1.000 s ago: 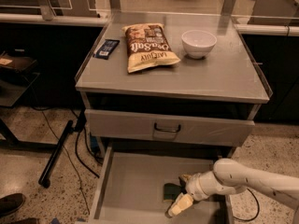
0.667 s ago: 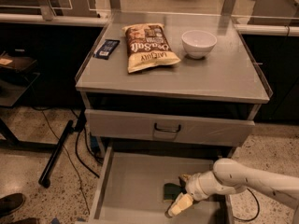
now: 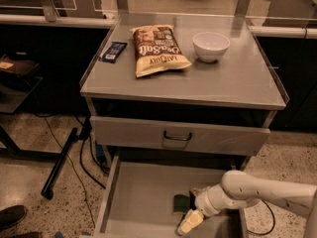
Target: Pick sponge from middle drawer and place on counter
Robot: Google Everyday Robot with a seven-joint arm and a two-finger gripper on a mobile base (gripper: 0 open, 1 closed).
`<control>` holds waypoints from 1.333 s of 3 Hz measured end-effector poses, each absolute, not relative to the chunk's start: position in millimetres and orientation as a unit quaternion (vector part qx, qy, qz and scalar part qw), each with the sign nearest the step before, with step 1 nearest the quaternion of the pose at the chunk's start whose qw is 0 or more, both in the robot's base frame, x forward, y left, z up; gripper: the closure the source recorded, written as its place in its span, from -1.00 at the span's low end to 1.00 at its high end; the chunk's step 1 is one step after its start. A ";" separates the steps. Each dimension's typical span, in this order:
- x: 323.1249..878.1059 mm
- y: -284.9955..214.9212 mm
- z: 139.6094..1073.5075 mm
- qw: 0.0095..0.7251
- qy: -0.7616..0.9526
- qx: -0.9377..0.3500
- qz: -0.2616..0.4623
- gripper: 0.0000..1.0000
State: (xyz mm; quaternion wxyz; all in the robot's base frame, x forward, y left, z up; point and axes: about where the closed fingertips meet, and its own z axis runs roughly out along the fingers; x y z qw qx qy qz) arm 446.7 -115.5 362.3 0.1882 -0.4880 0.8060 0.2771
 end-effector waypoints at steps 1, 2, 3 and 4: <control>440.3 -113.0 349.2 0.178 0.809 -0.486 0.281 -1.00; 438.9 -112.4 346.4 0.175 0.809 -0.485 0.282 -0.77; 438.9 -112.4 346.4 0.175 0.809 -0.485 0.282 -0.30; 438.8 -112.4 346.3 0.175 0.809 -0.485 0.282 0.17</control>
Offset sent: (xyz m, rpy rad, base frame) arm -0.0067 0.0026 -0.0138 -0.0057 0.0240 0.0006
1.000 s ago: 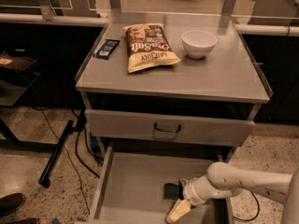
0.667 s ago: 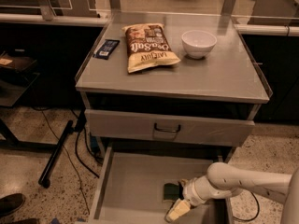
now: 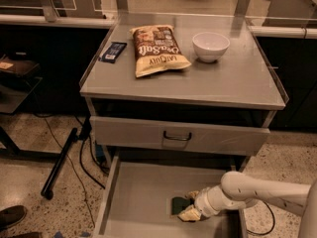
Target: Pick sponge from middle drawer and place on counter
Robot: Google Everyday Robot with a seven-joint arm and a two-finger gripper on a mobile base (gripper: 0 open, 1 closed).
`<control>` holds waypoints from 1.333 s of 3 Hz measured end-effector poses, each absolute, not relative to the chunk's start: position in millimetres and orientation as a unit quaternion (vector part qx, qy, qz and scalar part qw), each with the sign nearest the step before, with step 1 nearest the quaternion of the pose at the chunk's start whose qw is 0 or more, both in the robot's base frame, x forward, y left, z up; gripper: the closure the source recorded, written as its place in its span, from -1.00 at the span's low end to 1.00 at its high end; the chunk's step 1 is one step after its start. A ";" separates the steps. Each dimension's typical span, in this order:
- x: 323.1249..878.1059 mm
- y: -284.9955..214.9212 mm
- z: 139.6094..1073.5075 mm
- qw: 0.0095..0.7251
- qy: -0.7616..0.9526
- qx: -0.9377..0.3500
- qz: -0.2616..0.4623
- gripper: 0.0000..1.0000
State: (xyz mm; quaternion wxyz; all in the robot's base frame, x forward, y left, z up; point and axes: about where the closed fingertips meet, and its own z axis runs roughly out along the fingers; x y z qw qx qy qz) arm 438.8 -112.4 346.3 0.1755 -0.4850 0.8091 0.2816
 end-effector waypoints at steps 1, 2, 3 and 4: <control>438.8 -112.3 346.3 0.175 0.809 -0.485 0.282 0.64; 438.8 -112.3 346.3 0.175 0.809 -0.485 0.282 1.00; 438.8 -112.3 346.6 0.175 0.809 -0.485 0.282 1.00; 439.0 -112.3 352.4 0.176 0.809 -0.485 0.282 1.00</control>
Offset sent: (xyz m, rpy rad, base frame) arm 0.0000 0.0000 0.0000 0.0000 0.0000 0.0000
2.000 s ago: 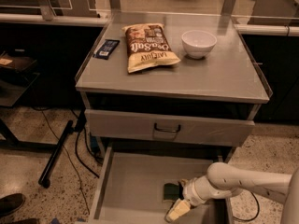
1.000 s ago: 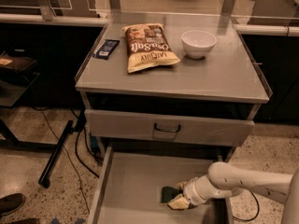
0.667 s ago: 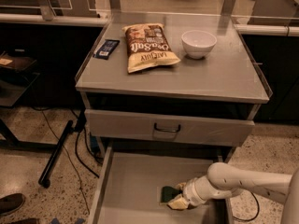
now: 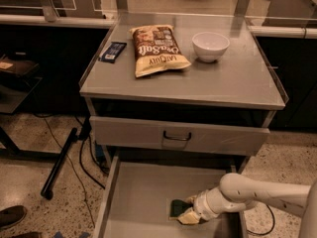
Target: Pick sponge from middle drawer and place on counter
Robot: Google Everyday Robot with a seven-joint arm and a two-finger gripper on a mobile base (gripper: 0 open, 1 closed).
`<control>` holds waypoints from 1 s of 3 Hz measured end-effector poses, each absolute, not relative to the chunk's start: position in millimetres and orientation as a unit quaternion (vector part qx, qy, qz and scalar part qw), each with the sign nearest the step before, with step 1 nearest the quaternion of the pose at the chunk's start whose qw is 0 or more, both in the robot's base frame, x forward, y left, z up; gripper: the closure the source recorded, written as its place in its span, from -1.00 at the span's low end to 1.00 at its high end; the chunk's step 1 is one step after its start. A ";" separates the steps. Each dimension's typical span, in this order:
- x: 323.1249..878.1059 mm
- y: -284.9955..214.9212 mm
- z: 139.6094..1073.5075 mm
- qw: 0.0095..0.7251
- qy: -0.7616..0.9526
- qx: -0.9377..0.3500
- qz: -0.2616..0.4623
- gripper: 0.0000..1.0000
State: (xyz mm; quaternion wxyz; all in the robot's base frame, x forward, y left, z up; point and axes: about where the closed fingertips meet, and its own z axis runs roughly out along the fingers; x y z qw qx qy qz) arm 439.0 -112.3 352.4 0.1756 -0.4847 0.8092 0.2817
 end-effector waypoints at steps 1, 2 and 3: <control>442.1 -124.9 397.0 0.174 0.817 -0.459 0.302 1.00; 442.5 -141.4 432.5 0.167 0.826 -0.438 0.314 1.00; 444.1 -178.2 476.1 0.165 0.849 -0.411 0.289 1.00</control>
Offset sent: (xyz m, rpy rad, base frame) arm 0.0064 -0.0518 0.1265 0.0666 0.1156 -0.1201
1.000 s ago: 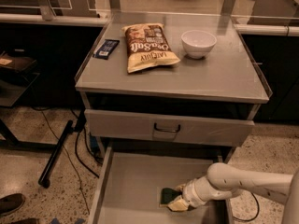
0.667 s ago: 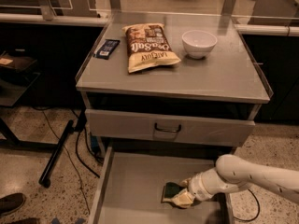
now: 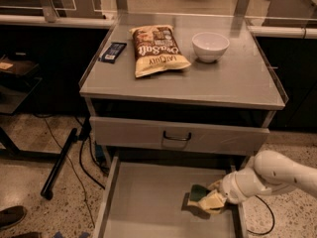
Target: Pick sponge from middle drawer and place on counter
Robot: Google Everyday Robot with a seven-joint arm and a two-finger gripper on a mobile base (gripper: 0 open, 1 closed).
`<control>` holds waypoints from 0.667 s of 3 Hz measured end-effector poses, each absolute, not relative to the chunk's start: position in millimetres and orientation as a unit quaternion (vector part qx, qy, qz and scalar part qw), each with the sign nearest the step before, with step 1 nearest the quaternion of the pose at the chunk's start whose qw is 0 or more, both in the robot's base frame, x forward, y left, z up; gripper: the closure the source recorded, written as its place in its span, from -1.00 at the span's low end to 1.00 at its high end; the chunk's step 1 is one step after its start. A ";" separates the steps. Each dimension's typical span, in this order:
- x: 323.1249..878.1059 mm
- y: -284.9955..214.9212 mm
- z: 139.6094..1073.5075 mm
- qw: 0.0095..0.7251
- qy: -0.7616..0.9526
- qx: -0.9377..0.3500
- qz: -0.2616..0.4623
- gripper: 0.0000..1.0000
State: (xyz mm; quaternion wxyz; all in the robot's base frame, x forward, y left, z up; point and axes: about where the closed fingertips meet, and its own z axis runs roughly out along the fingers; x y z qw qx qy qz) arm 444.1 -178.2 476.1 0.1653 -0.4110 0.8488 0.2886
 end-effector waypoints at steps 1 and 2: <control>438.2 -229.2 540.1 0.166 0.876 -0.377 0.251 1.00; 438.2 -229.2 540.1 0.166 0.876 -0.377 0.251 1.00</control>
Offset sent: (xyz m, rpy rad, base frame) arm -0.0057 -0.0455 0.0527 -0.0580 0.0023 -0.0848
